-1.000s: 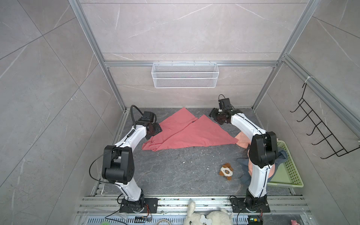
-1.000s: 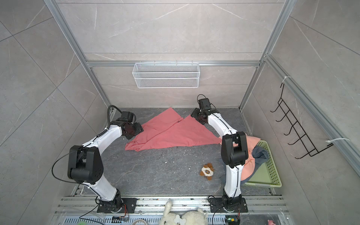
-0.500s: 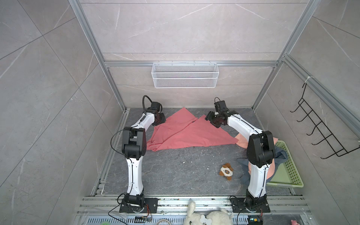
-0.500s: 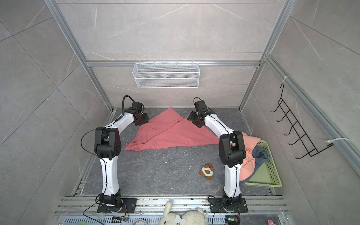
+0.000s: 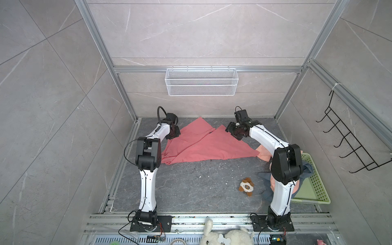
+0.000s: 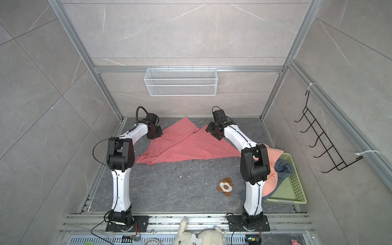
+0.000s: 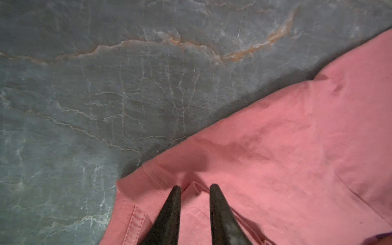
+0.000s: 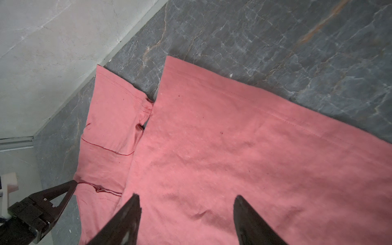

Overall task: Fold and stack the t-shirts
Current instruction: 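Lay the pink t-shirt flat on the table with both grippers, then pull the left gripper's shirt corner toward the robot while the right gripper holds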

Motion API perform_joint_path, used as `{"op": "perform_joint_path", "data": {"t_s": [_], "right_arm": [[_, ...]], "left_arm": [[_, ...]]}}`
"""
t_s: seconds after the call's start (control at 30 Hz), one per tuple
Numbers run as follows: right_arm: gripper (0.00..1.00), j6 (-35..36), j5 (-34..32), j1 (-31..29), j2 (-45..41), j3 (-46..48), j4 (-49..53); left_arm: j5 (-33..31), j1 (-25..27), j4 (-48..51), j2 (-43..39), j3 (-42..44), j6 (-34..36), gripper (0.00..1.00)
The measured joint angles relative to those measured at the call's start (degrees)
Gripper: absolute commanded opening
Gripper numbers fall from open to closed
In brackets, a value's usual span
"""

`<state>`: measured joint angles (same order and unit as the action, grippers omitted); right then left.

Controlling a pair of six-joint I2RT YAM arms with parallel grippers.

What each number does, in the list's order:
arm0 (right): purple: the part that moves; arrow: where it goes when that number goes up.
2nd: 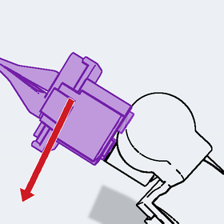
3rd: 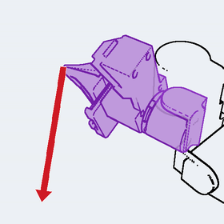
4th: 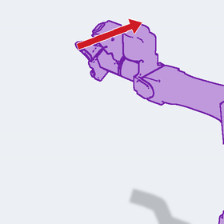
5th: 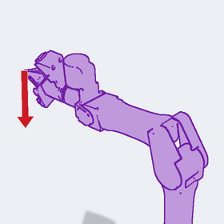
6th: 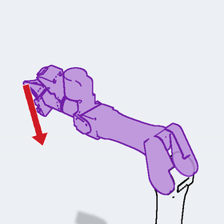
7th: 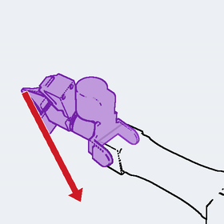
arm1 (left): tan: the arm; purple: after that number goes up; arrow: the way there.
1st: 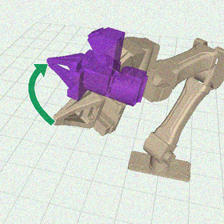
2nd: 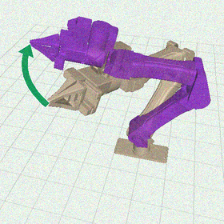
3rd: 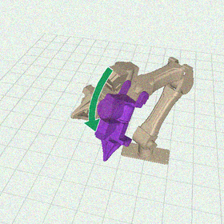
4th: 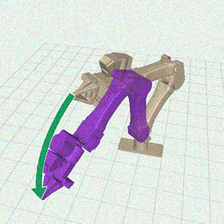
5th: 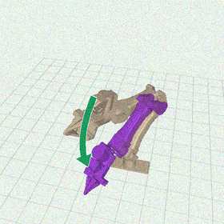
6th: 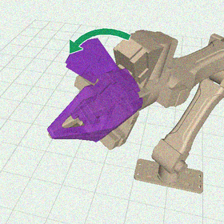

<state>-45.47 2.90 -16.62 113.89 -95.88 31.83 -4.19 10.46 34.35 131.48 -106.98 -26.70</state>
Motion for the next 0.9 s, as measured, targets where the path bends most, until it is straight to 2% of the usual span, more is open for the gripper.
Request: {"op": "perform_joint_path", "data": {"t_s": [0.3, 0.47, 0.73, 0.9], "right_arm": [[0.70, 0.0, -0.6, 0.7, 0.0, 0.0, 1.0], [0.70, 0.1, -0.7, 1.1, -0.2, 0.0, 1.4], [0.71, 0.9, 0.2, 2.5, -2.2, 1.7, 1.2], [0.71, 2.2, 2.4, 3.3, -2.2, 1.8, 0.2]], "left_arm": [[-3.3, 1.6, 1.7, 0.3, 0.0, -1.3, 0.20], [-4.7, 2.1, 1.7, 0.3, 0.0, -2.3, 0.01], [-6.2, 2.3, 1.5, -1.2, 1.9, -3.9, 0.00], [-6.4, 3.0, 0.8, -11.8, 9.4, -4.3, 0.00]]}}
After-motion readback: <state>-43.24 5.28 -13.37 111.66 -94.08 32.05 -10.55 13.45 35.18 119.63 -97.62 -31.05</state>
